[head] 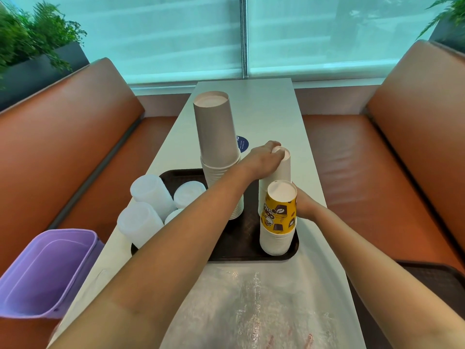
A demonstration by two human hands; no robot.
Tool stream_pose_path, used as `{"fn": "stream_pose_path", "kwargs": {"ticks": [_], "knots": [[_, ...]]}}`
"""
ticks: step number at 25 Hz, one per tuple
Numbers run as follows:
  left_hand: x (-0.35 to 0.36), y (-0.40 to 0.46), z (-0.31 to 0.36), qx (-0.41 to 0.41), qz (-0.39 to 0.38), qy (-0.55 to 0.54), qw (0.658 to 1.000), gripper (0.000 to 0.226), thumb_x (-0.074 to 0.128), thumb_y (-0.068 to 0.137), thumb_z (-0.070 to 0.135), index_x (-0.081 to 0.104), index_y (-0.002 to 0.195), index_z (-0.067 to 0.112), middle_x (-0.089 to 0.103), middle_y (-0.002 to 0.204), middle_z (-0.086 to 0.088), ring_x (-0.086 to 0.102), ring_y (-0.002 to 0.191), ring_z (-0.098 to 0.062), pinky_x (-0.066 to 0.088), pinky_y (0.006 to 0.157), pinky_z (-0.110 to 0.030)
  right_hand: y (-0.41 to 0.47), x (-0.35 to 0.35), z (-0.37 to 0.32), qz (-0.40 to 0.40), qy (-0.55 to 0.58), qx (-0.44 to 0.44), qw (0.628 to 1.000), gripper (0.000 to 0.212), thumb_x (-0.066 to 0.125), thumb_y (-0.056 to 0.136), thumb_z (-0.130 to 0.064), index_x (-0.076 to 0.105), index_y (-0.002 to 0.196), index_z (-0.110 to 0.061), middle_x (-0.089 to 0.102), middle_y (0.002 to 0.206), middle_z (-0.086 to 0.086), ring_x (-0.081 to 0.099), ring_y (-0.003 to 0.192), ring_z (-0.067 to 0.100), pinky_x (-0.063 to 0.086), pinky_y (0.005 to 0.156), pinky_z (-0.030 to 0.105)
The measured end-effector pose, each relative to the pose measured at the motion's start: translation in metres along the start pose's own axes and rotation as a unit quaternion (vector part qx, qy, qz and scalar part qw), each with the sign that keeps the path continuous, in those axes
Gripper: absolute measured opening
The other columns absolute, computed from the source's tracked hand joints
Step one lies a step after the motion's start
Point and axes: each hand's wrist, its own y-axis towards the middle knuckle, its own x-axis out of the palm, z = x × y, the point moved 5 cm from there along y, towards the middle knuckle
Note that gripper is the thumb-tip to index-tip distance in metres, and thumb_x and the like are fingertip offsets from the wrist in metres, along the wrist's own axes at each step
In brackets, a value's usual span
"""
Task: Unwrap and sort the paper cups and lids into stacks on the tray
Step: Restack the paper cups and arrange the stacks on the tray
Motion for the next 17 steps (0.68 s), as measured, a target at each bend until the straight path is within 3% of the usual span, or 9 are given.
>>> {"fn": "stream_pose_path", "kwargs": {"ticks": [5, 10, 14, 17], "knots": [[0.002, -0.001, -0.006, -0.001, -0.005, -0.023, 1.0, 0.044, 0.029, 0.1, 0.02, 0.031, 0.144, 0.023, 0.041, 0.141, -0.016, 0.045, 0.121, -0.033, 0.043, 0.096, -0.038, 0.0, 0.001, 0.001, -0.043, -0.005, 0.013, 0.999, 0.066, 0.064, 0.088, -0.012, 0.027, 0.143, -0.019, 0.046, 0.139, 0.011, 0.044, 0.127, 0.026, 0.037, 0.105, 0.04], [0.002, 0.0, -0.009, -0.026, 0.01, -0.057, 0.998, 0.047, 0.035, 0.098, 0.023, 0.029, 0.144, 0.022, 0.04, 0.141, -0.015, 0.046, 0.121, -0.033, 0.046, 0.097, -0.039, 0.0, 0.0, 0.006, -0.044, -0.005, 0.021, 0.999, 0.069, 0.065, 0.088, -0.01, 0.026, 0.144, -0.02, 0.044, 0.141, 0.01, 0.042, 0.13, 0.027, 0.035, 0.107, 0.042], [0.0, -0.001, -0.01, -0.058, 0.019, -0.053, 0.997, 0.045, 0.039, 0.097, 0.024, 0.035, 0.14, 0.011, 0.045, 0.134, -0.014, 0.049, 0.111, -0.029, 0.049, 0.078, -0.033, 0.003, -0.001, 0.008, -0.052, -0.007, 0.021, 0.998, 0.068, 0.065, 0.087, -0.014, 0.028, 0.143, -0.023, 0.046, 0.139, 0.009, 0.044, 0.129, 0.027, 0.036, 0.107, 0.044], [0.0, -0.004, -0.009, -0.062, 0.015, -0.064, 0.996, 0.043, 0.039, 0.096, 0.023, 0.038, 0.137, 0.009, 0.046, 0.132, -0.014, 0.049, 0.109, -0.029, 0.05, 0.076, -0.033, 0.003, -0.001, 0.012, -0.067, -0.009, 0.03, 0.997, 0.07, 0.065, 0.087, -0.013, 0.026, 0.144, -0.026, 0.045, 0.141, 0.008, 0.043, 0.13, 0.027, 0.036, 0.108, 0.046]]}}
